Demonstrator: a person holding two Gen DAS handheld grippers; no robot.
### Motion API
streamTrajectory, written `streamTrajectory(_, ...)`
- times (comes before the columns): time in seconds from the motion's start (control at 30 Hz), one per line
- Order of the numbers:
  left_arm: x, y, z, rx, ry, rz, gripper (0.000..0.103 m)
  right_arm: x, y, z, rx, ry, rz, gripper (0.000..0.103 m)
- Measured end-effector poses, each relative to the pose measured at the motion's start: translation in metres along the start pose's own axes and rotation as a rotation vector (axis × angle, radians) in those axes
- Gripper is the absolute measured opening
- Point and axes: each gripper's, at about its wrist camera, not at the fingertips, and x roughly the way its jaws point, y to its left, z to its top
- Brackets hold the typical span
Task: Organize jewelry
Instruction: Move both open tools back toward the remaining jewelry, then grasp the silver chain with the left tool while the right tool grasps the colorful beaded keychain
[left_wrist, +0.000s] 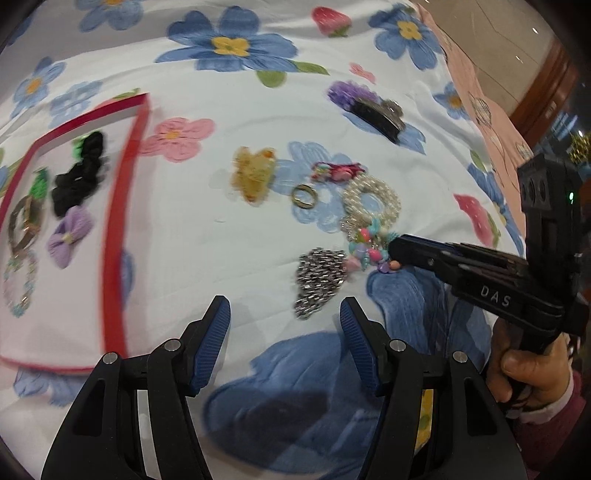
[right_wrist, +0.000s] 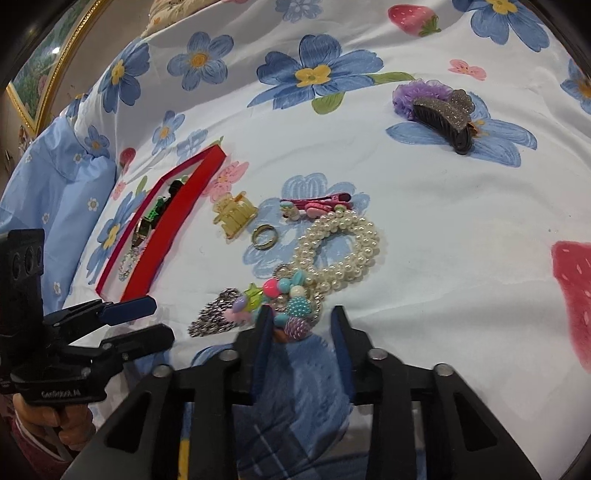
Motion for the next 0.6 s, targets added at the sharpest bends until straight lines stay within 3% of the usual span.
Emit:
streamTrajectory(0.3,0.030,-0.018,0.012,0.073,0.012,0.032,0.061,-0.028,-0.024,-0.003,0.041,-0.052,-0.035,0.012)
streamTrajectory(0.53,0.034,-0.023,0.015,0.122,0.010,0.011,0.017,-0.027,-0.039,-0.001,0.080,-0.029,-0.037,0.018)
streamTrajectory(0.6,0.033,-0.021,0.015,0.115,0.010,-0.006,0.015,-0.023,-0.037,-0.001,0.071,-0.021,-0.042,0.022)
